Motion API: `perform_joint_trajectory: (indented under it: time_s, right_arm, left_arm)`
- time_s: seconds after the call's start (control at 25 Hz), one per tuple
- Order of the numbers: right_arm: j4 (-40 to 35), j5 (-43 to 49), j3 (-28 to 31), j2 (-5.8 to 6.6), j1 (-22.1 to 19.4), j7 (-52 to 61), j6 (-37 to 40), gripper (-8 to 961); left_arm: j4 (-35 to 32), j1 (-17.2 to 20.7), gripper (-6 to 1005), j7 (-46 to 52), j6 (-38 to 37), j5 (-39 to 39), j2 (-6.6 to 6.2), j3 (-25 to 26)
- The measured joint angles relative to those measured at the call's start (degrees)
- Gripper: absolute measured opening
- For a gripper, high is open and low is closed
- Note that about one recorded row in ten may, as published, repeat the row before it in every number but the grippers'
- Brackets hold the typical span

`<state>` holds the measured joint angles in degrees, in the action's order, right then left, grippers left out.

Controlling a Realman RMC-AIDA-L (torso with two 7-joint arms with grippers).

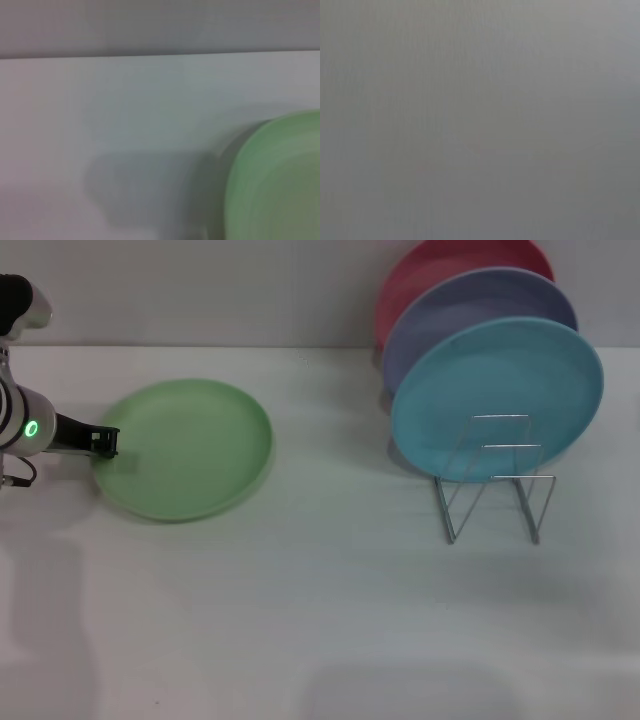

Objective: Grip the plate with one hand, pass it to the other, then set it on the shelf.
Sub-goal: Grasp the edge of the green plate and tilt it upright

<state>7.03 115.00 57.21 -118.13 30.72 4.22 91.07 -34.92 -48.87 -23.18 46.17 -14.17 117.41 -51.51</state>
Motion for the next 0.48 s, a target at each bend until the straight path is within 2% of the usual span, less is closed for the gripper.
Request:
perform_joint_trajectory:
  time_s: [0.48]
  right_arm:
    - [0.0,0.2,0.0,0.00,-0.3,0.0,0.3,607]
  left_arm:
    - [-3.6,1.1,114,0.0,1.5,-1.0,0.44,0.5]
